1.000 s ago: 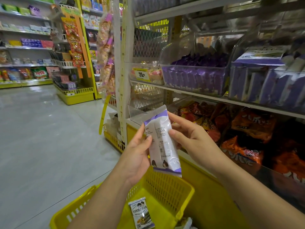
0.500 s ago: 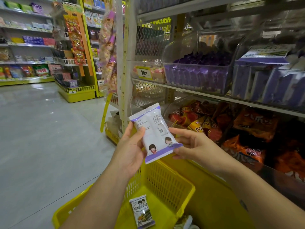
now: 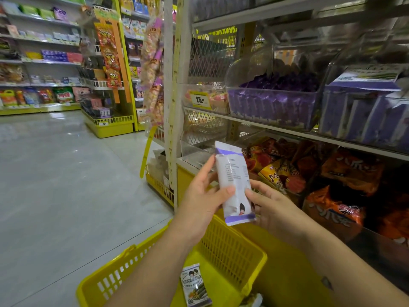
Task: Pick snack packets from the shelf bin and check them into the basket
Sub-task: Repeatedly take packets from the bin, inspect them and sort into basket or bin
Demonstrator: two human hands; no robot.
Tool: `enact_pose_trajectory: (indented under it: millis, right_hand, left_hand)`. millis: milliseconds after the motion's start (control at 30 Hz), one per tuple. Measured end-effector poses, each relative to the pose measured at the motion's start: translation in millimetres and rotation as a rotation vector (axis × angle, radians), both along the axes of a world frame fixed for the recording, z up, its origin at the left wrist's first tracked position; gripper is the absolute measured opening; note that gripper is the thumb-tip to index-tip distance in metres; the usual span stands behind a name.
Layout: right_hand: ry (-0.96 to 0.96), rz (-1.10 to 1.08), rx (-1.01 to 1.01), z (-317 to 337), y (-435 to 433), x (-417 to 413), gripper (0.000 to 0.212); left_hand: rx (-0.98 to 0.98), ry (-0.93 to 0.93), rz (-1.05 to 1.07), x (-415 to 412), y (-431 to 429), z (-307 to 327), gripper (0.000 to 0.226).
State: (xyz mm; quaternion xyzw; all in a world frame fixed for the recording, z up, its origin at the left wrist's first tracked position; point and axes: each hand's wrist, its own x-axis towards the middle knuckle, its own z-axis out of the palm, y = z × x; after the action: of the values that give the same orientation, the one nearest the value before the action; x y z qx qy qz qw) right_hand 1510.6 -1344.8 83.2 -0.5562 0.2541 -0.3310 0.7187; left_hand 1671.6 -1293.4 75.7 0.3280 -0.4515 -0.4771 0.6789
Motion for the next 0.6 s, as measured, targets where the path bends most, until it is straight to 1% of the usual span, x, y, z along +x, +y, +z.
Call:
enact_pose_trajectory:
  millis: [67, 167, 267, 333, 433, 533, 600]
  right_hand:
    - [-0.024, 0.013, 0.037, -2.1, -0.1, 0.4, 0.041]
    - [-0.023, 0.015, 0.043, -5.7, -0.1, -0.7, 0.037]
    - [0.017, -0.07, -0.011, -3.2, -0.7, -2.1, 0.042]
    - [0.016, -0.107, -0.033, 1.0, -0.6, -2.4, 0.04]
    - [0.027, -0.119, -0.072, 5.6, 1.9, 0.3, 0.031]
    - [0.034, -0.105, -0.125, 7.6, 6.3, 6.7, 0.028]
    - [0.023, -0.089, -0.151, 10.4, 8.8, 10.6, 0.029]
  left_hand:
    - [-0.014, -0.047, -0.015, -1.7, -0.1, -1.7, 0.067]
    - [-0.012, -0.079, -0.055, 2.6, 1.8, -3.2, 0.057]
    - [0.052, -0.074, 0.03, 6.9, 1.8, -4.7, 0.049]
    - [0.075, -0.167, 0.154, 7.2, 0.3, -5.4, 0.05]
    - [0.137, -0.382, 0.295, 4.4, -1.3, -6.6, 0.049]
    - [0.214, -0.516, 0.324, 0.2, -1.7, -6.0, 0.041]
    - [0.235, -0.503, 0.261, -1.3, 1.8, -1.8, 0.036]
